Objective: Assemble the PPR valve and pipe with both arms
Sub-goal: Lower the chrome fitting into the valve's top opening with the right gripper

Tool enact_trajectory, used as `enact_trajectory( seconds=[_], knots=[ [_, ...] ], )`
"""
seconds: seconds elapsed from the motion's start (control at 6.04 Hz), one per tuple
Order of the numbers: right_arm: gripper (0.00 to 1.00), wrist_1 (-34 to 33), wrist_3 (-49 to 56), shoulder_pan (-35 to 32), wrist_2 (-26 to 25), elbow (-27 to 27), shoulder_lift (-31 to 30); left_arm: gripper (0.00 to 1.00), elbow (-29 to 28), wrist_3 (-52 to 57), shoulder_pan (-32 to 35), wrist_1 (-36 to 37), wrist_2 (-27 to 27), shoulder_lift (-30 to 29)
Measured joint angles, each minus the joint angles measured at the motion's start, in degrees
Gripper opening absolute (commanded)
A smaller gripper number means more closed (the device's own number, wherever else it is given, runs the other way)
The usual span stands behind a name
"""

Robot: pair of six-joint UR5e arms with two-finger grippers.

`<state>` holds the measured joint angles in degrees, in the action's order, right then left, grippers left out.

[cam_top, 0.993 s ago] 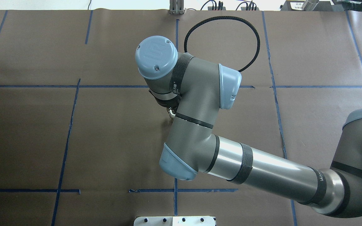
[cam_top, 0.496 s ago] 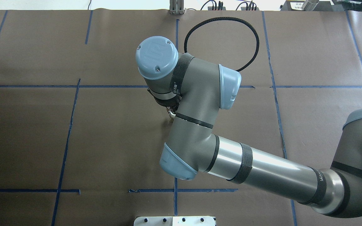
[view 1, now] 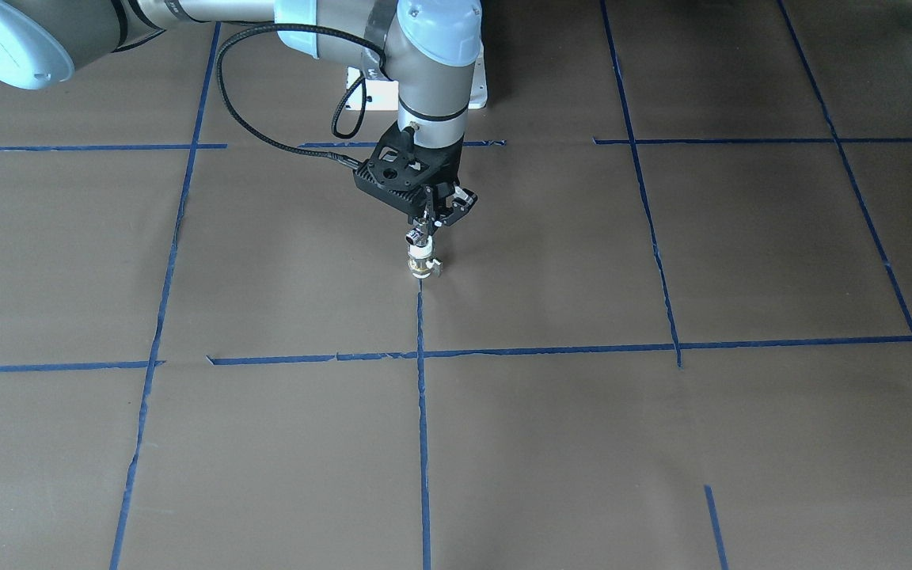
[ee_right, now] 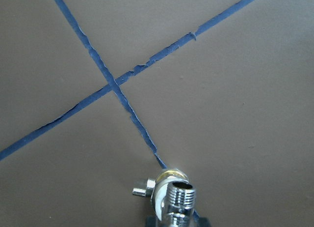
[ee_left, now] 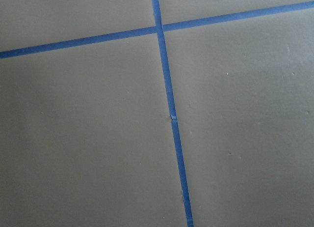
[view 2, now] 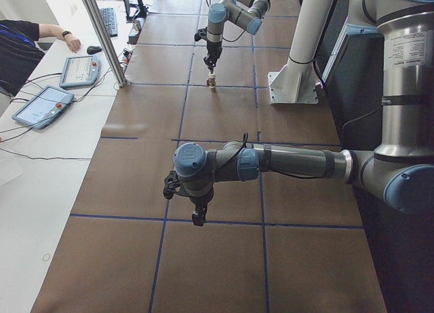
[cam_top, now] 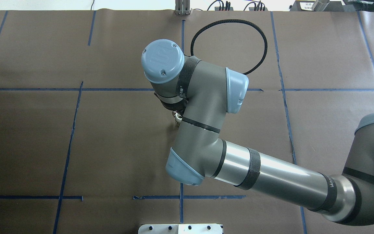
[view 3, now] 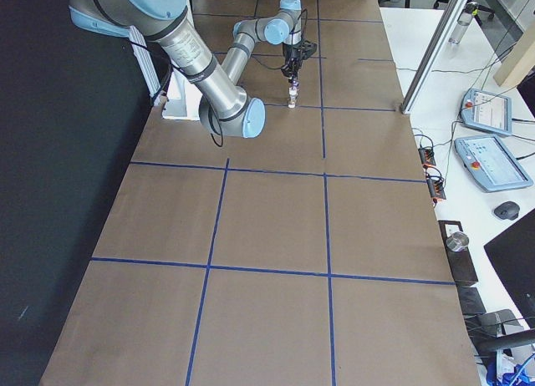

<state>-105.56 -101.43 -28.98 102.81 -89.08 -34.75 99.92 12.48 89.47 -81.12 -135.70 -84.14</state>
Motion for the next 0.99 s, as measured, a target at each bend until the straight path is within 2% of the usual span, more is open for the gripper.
enact_trajectory(
  seconds=[0.66,0.83,0.99],
  knots=[
    [0.02,0.0,0.01,0.55,0.02,0.08,-0.36,1.0,0.01,0.0,0.0,0.0,0.0,-0.04],
    [0.08,0.03,0.06,0.58,0.03,0.11,-0.61,1.0,0.02,0.0,0.0,0.0,0.0,0.0],
    [0.18,0.12,0.2,0.58,0.03,0.24,-0.89,1.0,0.01,0.0,0.0,0.0,0.0,0.02]
  ],
)
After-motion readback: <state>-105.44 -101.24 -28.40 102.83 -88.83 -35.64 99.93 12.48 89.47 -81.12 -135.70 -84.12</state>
